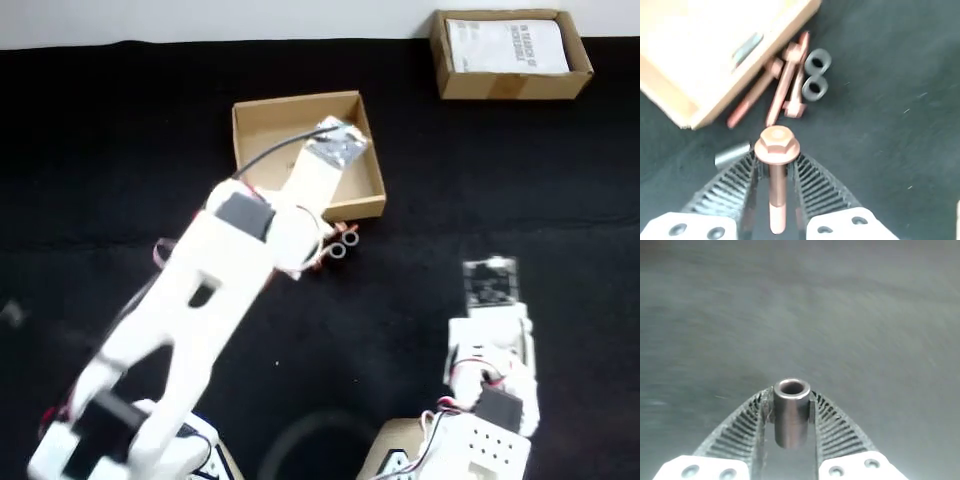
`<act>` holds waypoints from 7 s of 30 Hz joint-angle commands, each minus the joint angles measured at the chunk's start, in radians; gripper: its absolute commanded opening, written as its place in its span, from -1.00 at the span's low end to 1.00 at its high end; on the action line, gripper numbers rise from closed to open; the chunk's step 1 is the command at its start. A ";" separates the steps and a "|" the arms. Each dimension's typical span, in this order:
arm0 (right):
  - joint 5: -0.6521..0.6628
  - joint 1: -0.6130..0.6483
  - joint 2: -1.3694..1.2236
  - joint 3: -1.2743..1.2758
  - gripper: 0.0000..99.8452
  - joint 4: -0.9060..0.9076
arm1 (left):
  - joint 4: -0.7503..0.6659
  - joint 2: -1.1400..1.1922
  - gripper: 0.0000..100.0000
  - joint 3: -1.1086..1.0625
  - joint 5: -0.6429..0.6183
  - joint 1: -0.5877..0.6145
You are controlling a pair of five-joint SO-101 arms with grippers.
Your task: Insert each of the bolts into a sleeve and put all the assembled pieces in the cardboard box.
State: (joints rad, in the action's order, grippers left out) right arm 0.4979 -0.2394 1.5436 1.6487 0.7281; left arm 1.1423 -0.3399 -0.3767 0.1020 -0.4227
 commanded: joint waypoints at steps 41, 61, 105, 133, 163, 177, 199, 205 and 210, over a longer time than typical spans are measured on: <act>-0.640 0.771 0.013 -0.165 -0.99 -0.067 | -0.804 -0.367 -0.98 -0.430 -0.466 -0.128; -0.638 0.737 0.013 -0.165 -0.99 -0.114 | -0.756 -0.369 -0.98 -0.470 -0.534 -0.131; -0.640 0.642 0.005 -0.193 -0.99 -0.111 | -0.064 -0.375 -0.39 -0.147 -0.531 -0.255; -0.311 0.647 -0.993 -1.443 -0.99 0.150 | 0.508 -0.495 -0.93 0.381 -0.321 0.372; 0.557 0.687 -2.111 -2.180 -0.99 0.147 | -1.200 -0.791 -0.93 -1.314 -0.328 0.862; 0.342 0.773 -2.255 -2.196 -0.97 0.318 | -1.195 -0.785 -0.93 -1.314 -0.328 0.843; 0.166 0.774 -1.575 -2.192 -0.87 0.975 | -1.252 -0.685 -0.93 -1.310 -0.322 0.808; -0.052 0.754 -1.434 -2.017 -0.87 1.036 | -1.252 -0.682 -0.93 -1.310 -0.322 0.808; -0.103 0.785 -1.353 -1.613 -0.87 1.030 | -1.252 -0.680 -0.93 -1.310 -0.322 0.808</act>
State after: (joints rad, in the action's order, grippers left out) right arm 0.4150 0.5263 0.1258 -0.1680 1.7515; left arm -0.0882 -1.0242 -1.6763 -0.2263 0.4028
